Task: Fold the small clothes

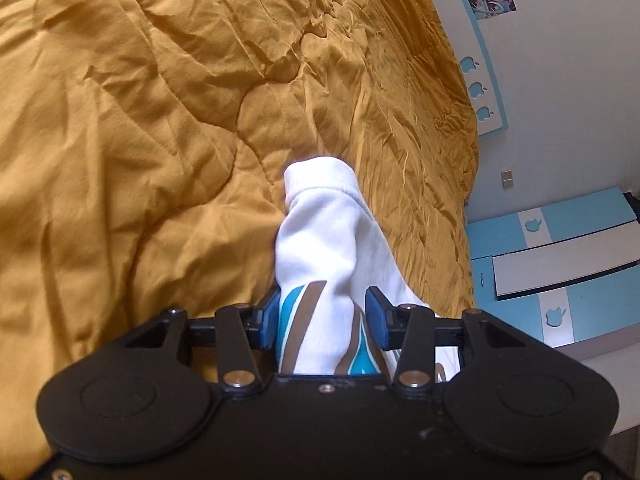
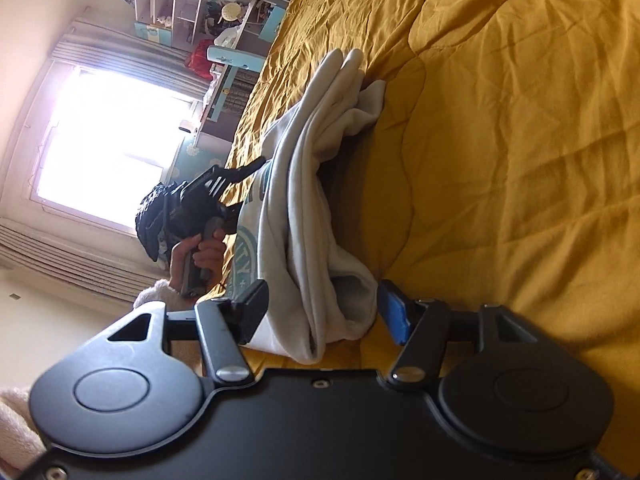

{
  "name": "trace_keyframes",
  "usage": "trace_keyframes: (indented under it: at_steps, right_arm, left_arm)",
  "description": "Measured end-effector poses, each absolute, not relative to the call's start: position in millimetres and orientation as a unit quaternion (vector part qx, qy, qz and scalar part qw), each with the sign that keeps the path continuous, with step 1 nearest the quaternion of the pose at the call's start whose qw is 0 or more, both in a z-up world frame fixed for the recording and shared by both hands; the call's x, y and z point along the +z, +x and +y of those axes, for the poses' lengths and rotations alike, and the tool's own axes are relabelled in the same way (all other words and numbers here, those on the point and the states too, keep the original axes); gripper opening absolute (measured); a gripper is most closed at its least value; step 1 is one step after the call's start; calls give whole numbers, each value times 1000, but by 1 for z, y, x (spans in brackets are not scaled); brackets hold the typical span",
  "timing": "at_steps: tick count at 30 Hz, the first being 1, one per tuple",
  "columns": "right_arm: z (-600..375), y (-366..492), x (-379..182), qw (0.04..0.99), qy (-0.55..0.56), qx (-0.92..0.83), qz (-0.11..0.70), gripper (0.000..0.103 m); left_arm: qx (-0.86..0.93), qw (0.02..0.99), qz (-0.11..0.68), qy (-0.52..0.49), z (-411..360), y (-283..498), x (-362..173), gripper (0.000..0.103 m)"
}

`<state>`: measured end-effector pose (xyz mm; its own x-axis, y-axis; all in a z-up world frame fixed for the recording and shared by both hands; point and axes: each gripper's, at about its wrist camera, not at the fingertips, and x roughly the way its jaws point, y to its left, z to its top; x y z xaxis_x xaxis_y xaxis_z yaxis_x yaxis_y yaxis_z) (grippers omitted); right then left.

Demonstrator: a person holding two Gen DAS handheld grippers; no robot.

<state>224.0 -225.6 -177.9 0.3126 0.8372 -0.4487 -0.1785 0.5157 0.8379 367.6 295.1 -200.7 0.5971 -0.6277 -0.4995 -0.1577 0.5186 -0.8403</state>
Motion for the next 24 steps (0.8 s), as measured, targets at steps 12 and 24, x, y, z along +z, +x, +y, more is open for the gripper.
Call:
trace_keyframes:
  at_steps: [12,24]
  right_arm:
    - [-195,236,-170,719,331,377,481,22]
    - [-207,220,-181,728,337,324,502,33]
  left_arm:
    - [-231,812,289,-450,281,391,-161,4]
    - [-123,836,350,-405,307,394,-178,31]
